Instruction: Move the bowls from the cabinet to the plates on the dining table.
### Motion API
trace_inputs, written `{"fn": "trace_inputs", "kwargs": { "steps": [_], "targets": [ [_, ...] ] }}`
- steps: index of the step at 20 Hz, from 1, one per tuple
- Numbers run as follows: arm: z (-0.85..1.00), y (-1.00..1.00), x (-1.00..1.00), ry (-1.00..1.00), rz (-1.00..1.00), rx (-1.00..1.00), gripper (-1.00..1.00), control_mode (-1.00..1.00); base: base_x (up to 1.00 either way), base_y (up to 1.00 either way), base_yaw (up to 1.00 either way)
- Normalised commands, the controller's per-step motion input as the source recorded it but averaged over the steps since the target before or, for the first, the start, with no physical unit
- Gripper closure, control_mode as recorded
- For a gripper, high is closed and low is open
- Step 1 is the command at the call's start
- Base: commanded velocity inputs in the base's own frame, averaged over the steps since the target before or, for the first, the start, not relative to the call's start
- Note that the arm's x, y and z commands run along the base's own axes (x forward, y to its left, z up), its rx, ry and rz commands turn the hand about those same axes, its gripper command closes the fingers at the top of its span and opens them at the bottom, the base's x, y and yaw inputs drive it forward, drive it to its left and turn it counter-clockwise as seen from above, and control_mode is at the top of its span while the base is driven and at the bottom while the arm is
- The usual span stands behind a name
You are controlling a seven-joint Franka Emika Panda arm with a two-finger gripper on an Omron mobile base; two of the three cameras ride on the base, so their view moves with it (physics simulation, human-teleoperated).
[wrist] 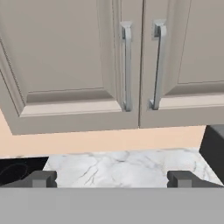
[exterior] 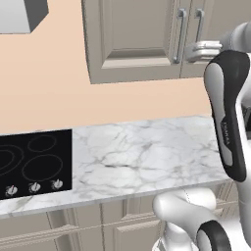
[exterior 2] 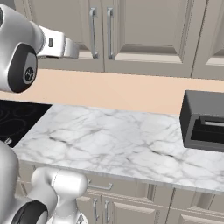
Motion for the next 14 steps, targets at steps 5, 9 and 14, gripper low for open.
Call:
{"fn": "trace_inputs", "kwargs": {
  "steps": [5,9,14],
  "targets": [
    [0.00,-0.09,0.10,0.11,0.00,-0.03,-1.00,-1.00,0.00,0.00,0.00],
    [-0.16,0.00,0.28,-0.02,0.00,-0.08,-1.00,-1.00,0.00,0.00,0.00],
    [-0.24,0.00,0.33,0.00,0.00,-0.06,-1.00,-1.00,0.00,0.00,0.00]
  ]
}}
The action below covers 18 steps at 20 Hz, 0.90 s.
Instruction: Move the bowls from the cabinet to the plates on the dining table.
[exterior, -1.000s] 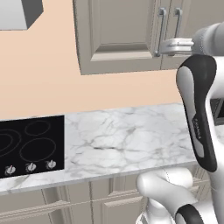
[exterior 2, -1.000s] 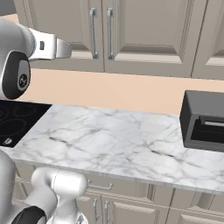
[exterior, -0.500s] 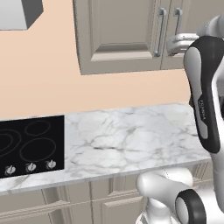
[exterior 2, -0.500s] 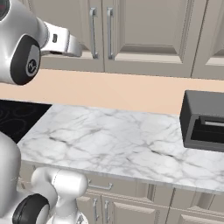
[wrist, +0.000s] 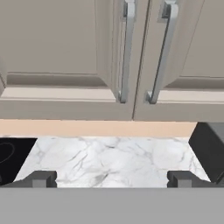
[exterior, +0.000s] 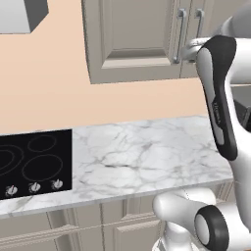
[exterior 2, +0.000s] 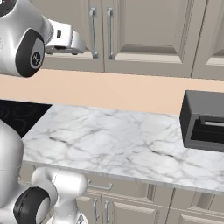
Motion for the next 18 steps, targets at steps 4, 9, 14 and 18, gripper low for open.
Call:
{"fn": "trace_inputs", "kwargs": {
  "steps": [4,9,14,18],
  "targets": [
    [-0.01,0.00,0.38,0.00,0.00,-0.01,-1.00,-1.00,0.00,0.00,0.00],
    [0.00,0.00,0.47,0.00,0.00,0.00,-1.00,-1.00,0.00,0.00,0.00],
    [0.00,-0.11,0.34,0.00,0.00,0.00,-1.00,-1.00,0.00,0.00,0.00],
    [0.00,-0.15,0.21,0.00,0.00,0.00,-1.00,-1.00,0.00,0.00,0.00]
  ]
}}
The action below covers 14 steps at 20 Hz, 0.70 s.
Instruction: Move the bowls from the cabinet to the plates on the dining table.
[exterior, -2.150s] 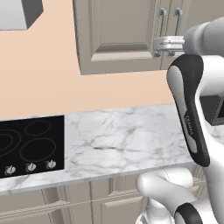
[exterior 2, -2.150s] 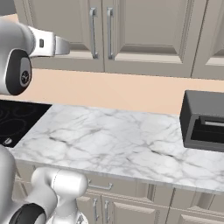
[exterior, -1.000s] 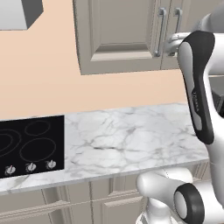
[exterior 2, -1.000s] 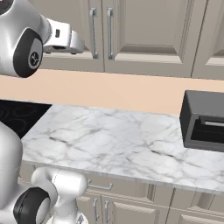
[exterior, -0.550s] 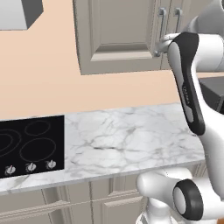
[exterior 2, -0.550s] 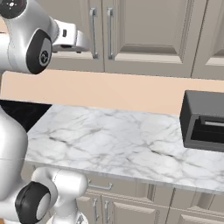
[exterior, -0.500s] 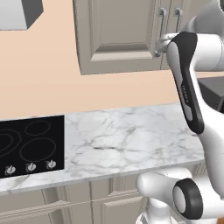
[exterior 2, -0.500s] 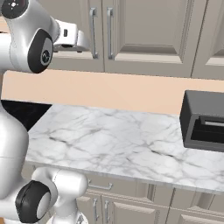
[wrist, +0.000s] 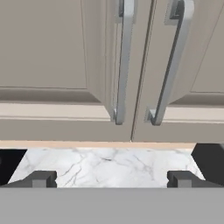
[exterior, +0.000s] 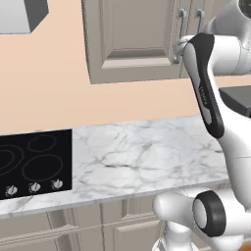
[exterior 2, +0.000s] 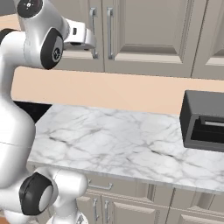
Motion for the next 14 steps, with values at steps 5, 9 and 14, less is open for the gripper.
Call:
{"fn": "trace_inputs", "kwargs": {
  "steps": [5,9,14],
  "targets": [
    [0.00,-0.08,0.27,0.00,0.00,0.00,-1.00,-1.00,0.00,0.00,0.00],
    [0.00,0.00,0.42,0.00,0.00,0.00,-1.00,-1.00,0.00,0.00,0.00],
    [0.00,0.00,0.33,0.00,0.00,0.00,-1.00,-1.00,0.00,0.00,0.00]
  ]
}}
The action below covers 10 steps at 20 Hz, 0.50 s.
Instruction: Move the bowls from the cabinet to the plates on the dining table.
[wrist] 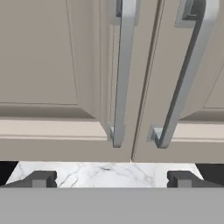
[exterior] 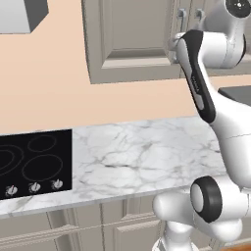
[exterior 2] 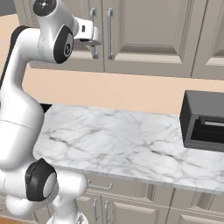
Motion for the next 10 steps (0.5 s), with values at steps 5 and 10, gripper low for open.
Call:
{"fn": "trace_inputs", "kwargs": {
  "steps": [5,10],
  "targets": [
    [0.00,-0.01,0.29,0.00,0.00,0.00,-1.00,-1.00,0.00,0.00,0.00],
    [-0.04,-0.03,0.22,-0.01,0.00,0.00,-1.00,-1.00,0.00,0.00,0.00]
  ]
}}
